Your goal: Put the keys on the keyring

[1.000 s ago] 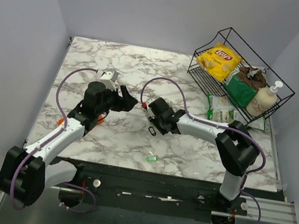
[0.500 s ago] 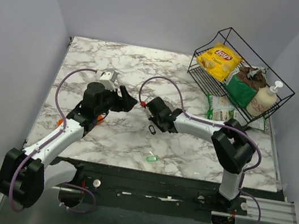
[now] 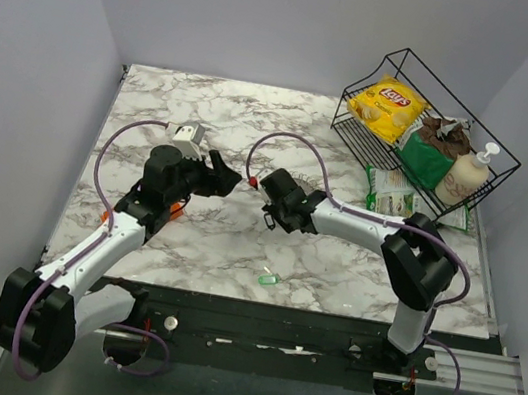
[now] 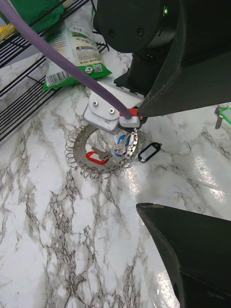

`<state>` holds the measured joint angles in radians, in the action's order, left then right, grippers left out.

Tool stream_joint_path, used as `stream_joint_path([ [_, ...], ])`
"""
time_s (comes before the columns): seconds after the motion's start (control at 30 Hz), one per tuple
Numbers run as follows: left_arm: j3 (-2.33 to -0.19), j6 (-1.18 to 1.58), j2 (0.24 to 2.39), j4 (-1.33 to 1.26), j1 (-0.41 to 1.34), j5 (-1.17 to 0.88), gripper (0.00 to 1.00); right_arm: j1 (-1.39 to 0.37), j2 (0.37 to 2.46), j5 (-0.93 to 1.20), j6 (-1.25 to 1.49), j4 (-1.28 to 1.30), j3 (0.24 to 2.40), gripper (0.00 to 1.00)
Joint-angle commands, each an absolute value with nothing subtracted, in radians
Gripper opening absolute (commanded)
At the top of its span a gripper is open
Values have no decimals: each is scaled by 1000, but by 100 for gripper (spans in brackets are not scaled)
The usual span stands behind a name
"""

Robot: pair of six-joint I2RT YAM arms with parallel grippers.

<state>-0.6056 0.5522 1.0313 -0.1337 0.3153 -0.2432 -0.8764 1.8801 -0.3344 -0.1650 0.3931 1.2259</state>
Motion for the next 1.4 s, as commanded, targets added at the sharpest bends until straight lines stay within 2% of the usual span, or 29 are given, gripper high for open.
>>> stream_joint_path([
  [0.0,-600,555,1002,-141,310,-235,81,-881,1810,-218,-169,431,1239,1],
  [0.4,-595,545,986,-149,310,-255,81,-881,1701,-65,-172,440,1258,1],
  [0.8,-549,526,940,-274,311,-397,80,-881,1603,52,-215,420,1253,1],
  [1.37,-518,499,830,-345,330,-477,79,-868,1496,186,-236,388,1278,1],
])
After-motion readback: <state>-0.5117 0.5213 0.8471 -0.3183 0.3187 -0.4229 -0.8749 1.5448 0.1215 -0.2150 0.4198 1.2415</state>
